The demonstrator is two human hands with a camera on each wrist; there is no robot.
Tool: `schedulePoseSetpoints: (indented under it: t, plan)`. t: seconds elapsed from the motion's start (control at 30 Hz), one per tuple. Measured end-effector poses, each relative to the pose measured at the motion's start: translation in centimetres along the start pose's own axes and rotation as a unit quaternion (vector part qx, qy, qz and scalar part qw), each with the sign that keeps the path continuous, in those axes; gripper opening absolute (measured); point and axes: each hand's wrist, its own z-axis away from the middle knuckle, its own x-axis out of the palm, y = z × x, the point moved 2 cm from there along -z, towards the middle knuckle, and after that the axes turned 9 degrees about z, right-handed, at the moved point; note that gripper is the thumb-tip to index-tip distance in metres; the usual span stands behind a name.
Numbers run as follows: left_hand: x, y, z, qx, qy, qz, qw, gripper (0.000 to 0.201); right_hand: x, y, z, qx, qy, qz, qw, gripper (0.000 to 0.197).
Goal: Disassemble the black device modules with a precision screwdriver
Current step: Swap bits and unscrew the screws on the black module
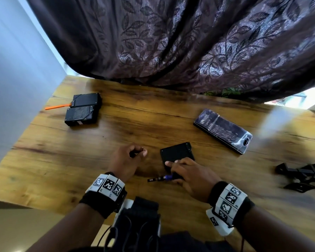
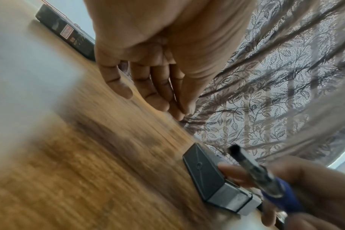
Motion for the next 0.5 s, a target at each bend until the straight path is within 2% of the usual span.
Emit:
schedulePoseSetpoints:
  t: [0.17, 0.3, 0.5]
  plan:
    - [0.8, 0.0, 0.0, -0.003, -0.006, -0.012, 1.0, 0.004, -0.3, -0.6, -1.3, 0.01, 0.021, 0.061, 0.998, 0.045]
    - [1.1, -0.2, -0.2, -0.006, -0.021, -0.006, 1.0, 0.005, -0.3, 0.7, -1.3, 0.089, 0.039, 0.013, 0.995, 0.049]
    - [1.4, 0.3, -0.5, 0.005, -0.068, 0.052, 0.996, 0.005, 0.4, 4.1, 0.6, 0.213, 0.177, -0.086, 0.957, 0.043]
